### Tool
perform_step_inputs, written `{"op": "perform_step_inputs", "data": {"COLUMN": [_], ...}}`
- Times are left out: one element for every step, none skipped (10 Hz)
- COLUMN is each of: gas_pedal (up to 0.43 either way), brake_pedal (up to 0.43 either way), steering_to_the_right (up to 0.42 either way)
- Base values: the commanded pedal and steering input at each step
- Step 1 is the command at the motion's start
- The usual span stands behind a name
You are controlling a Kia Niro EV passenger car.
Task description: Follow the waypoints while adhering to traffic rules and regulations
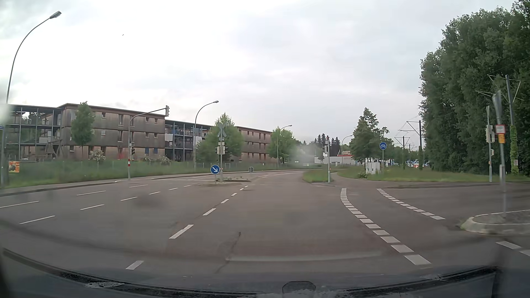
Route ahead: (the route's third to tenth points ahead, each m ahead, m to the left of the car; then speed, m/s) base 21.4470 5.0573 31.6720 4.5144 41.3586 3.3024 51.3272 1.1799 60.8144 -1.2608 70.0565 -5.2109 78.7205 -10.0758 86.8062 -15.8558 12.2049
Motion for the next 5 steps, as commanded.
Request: {"op": "perform_step_inputs", "data": {"gas_pedal": [0.098,0.087,0.087,0.087,0.087], "brake_pedal": [0.0,0.0,0.0,0.0,0.0], "steering_to_the_right": [0.001,0.001,0.0,0.0,0.001]}}
